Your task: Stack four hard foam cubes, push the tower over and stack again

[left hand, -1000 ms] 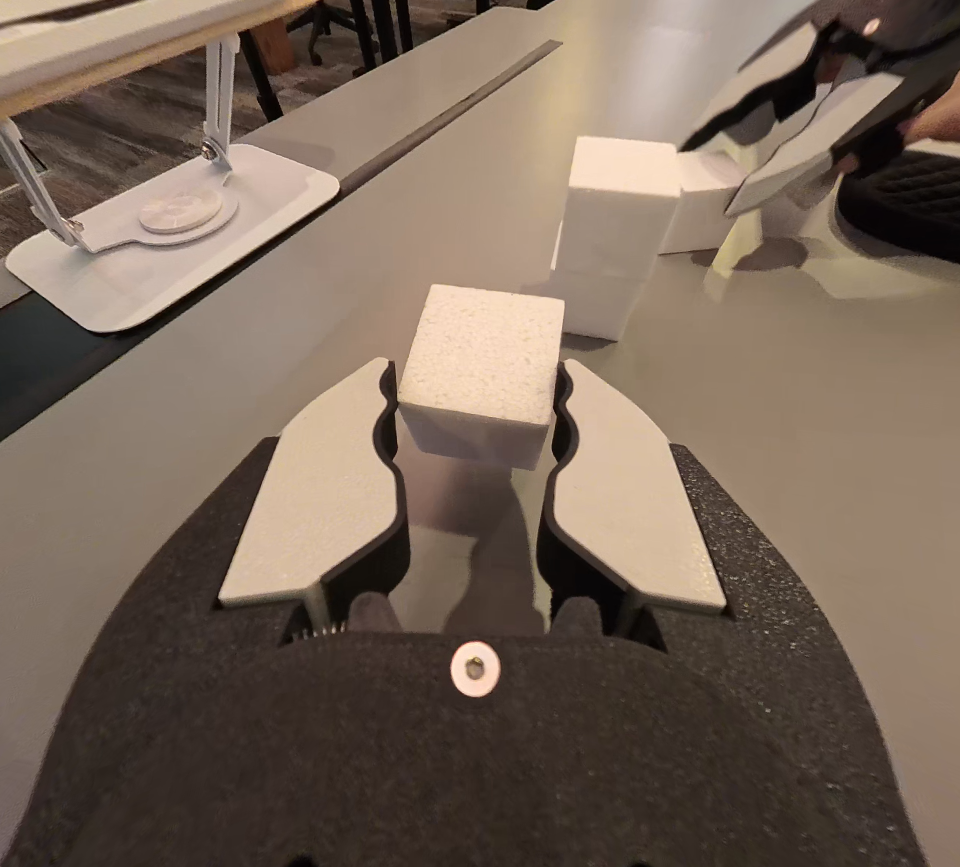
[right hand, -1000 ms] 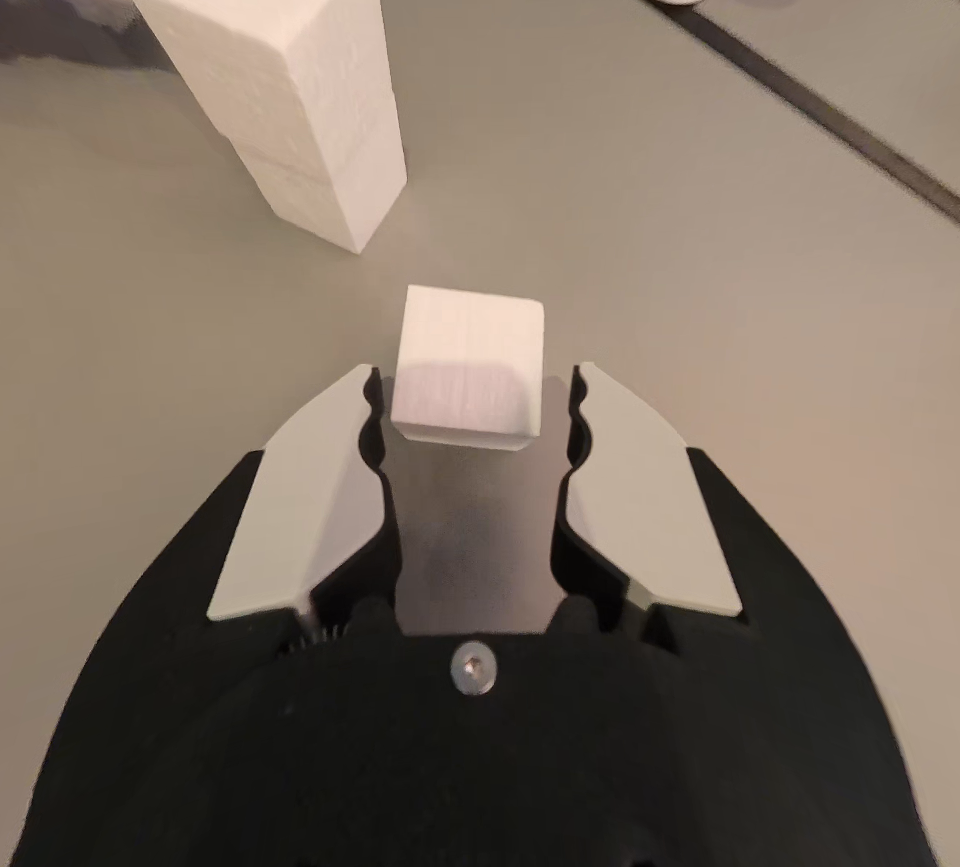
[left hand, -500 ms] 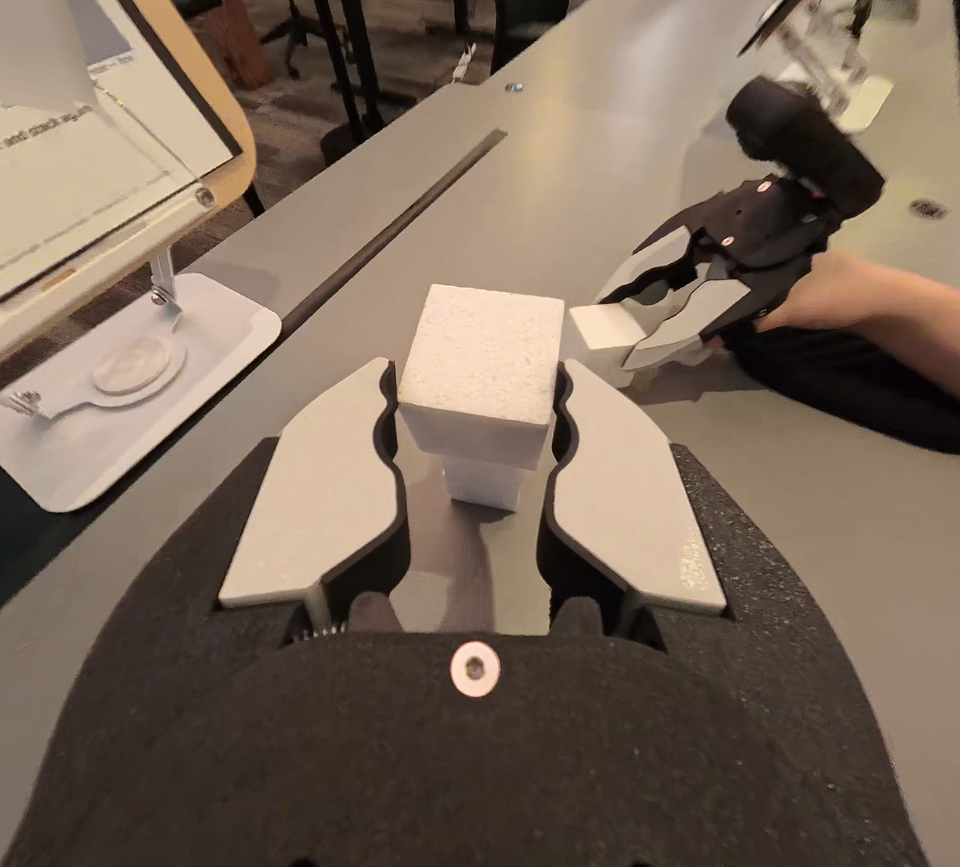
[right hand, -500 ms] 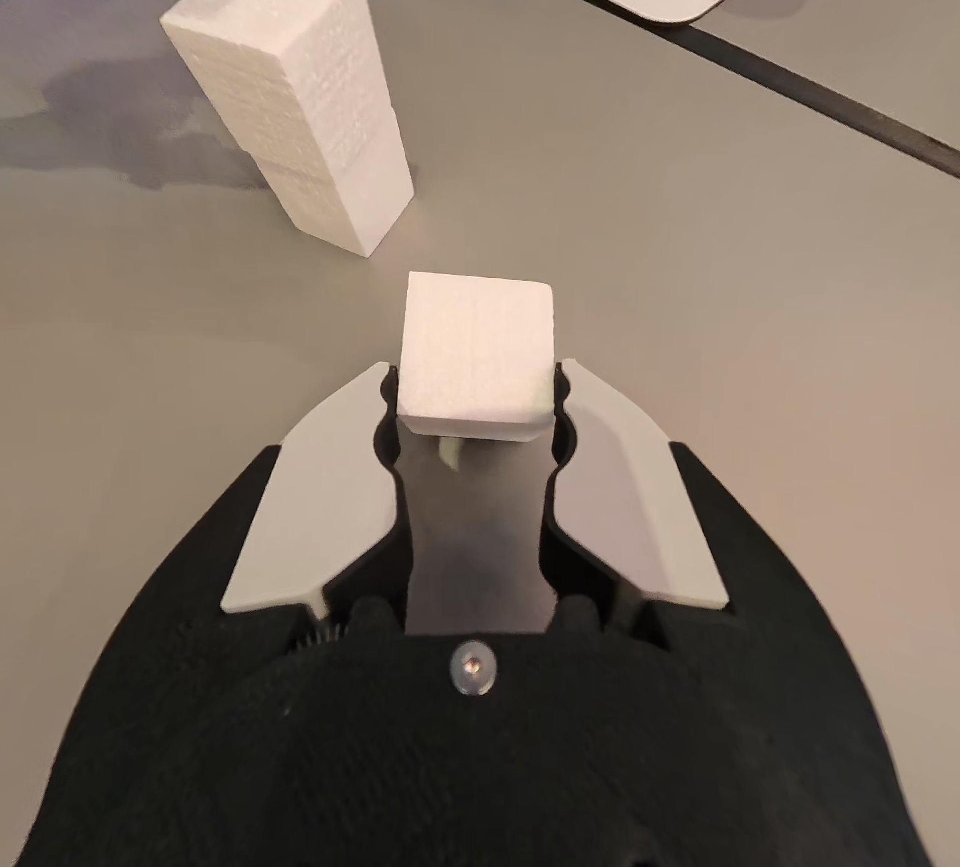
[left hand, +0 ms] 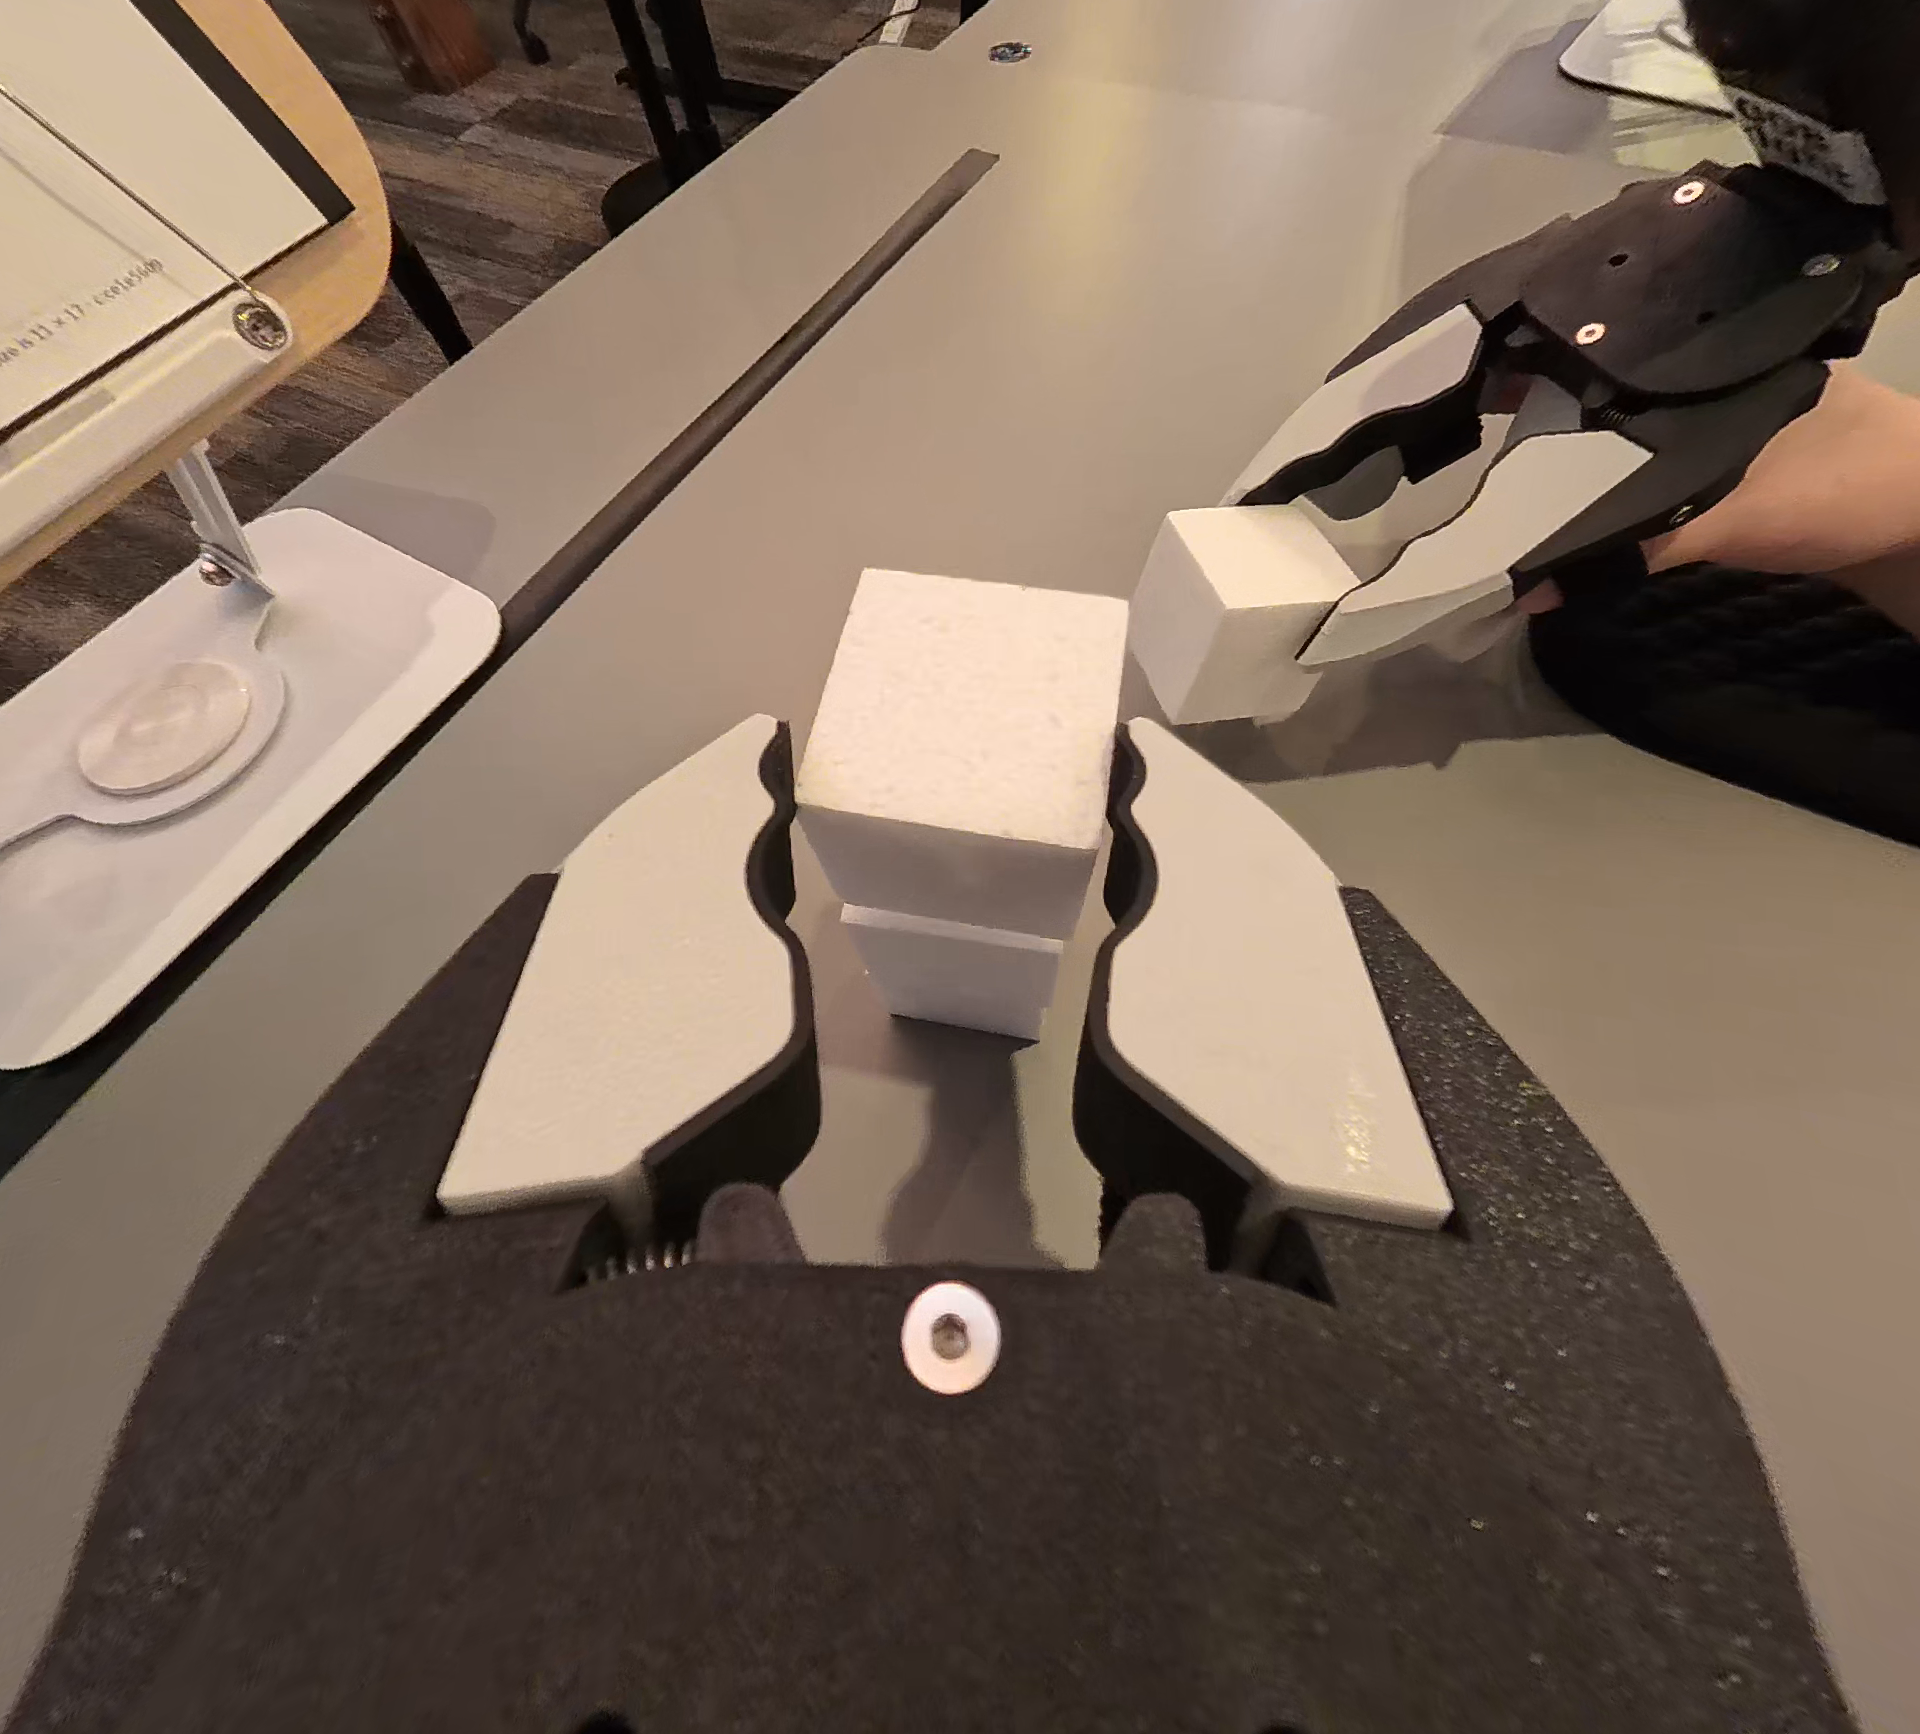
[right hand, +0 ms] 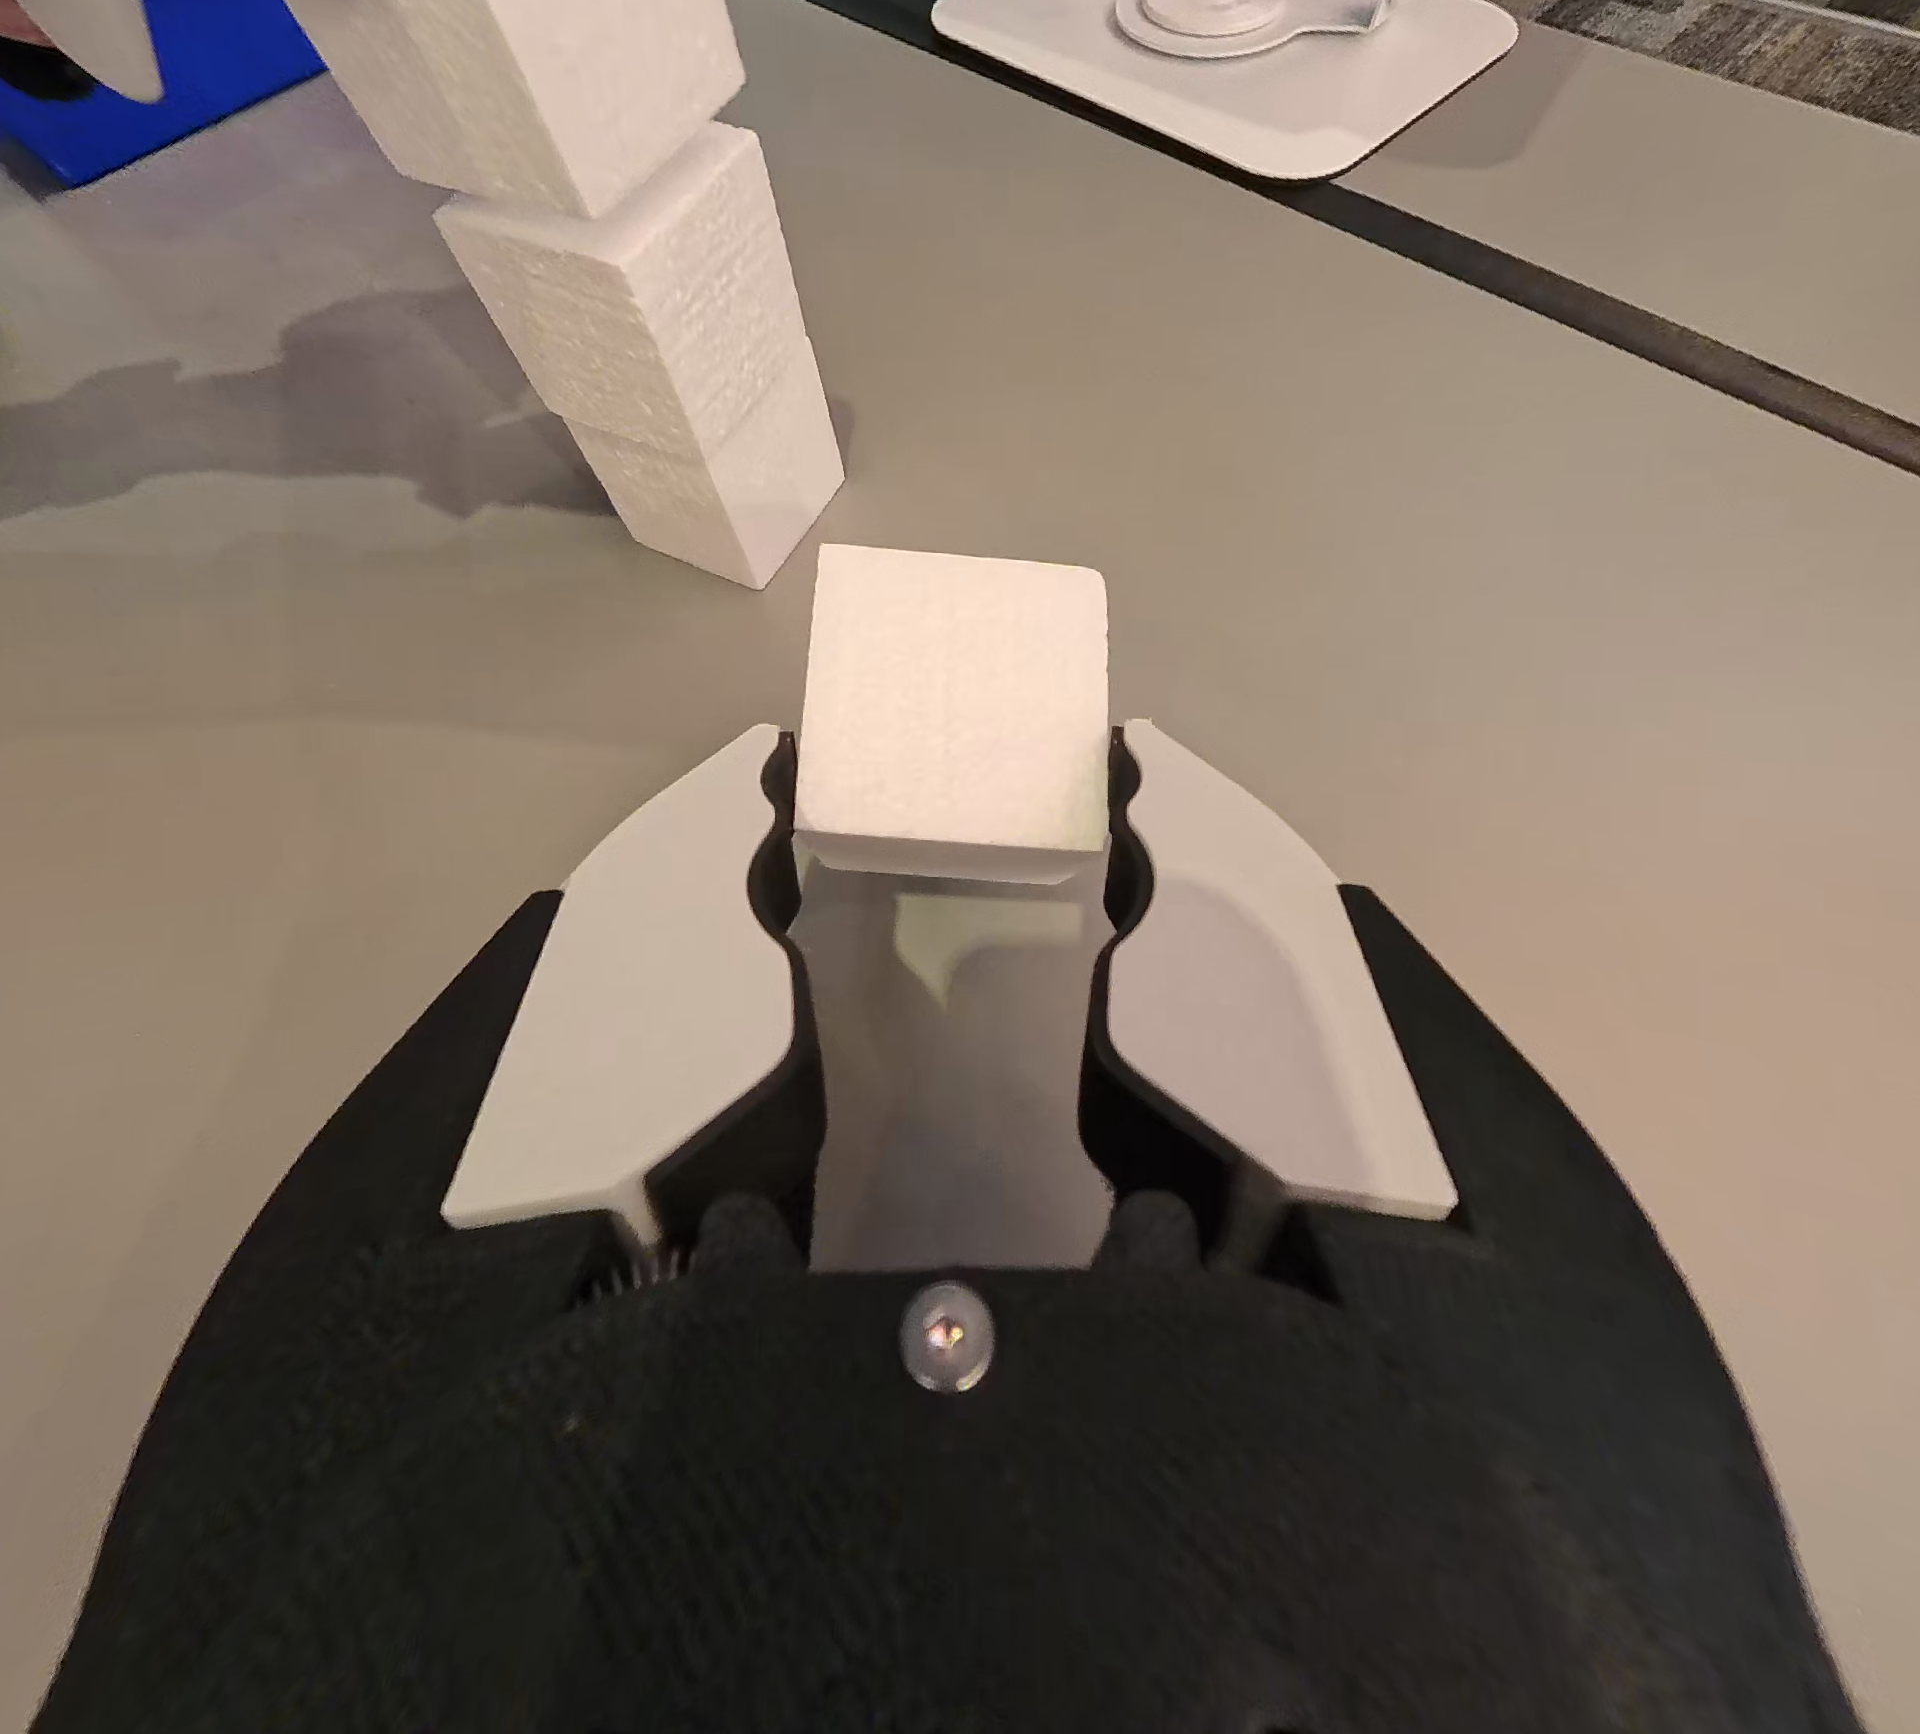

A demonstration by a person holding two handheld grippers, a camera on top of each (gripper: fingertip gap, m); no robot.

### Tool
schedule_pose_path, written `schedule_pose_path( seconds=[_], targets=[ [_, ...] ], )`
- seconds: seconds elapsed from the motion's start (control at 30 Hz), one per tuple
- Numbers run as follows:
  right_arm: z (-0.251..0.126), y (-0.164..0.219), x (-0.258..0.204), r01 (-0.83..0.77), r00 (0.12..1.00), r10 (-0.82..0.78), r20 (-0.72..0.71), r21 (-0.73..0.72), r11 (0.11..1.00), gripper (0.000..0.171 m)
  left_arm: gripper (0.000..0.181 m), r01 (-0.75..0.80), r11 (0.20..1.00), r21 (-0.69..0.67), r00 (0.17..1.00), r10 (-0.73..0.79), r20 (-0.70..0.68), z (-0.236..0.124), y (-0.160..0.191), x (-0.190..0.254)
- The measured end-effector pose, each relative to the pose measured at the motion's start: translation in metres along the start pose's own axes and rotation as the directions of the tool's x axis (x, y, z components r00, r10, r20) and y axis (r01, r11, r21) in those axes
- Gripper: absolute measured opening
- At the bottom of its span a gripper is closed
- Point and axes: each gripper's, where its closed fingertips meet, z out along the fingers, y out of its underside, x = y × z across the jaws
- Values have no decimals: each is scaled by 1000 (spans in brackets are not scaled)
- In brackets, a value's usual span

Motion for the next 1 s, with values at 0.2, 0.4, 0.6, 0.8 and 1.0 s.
schedule_pose_path(
  seconds=[0.2,0.4,0.6,0.8,1.0],
  targets=[
    [3,5,-1,-1,1000,1,9,-23,1000,58,58,11,1000,-24,1000,-11,-1,3,7,-1],
    [5,8,-4,13,1000,-12,21,-41,999,58,63,29,1000,11,999,-29,-31,-1,5,0],
    [7,10,-4,16,1000,-15,23,-43,999,58,65,53,989,142,998,-46,-50,-35,-25,0],
    [2,2,-3,36,999,-37,26,13,999,58,37,44,955,293,999,-36,-32,-92,-41,-20],
    [-23,-58,-30,175,969,-203,140,191,966,58,40,94,946,309,995,-99,1,-122,-29,-54]
  ],
)
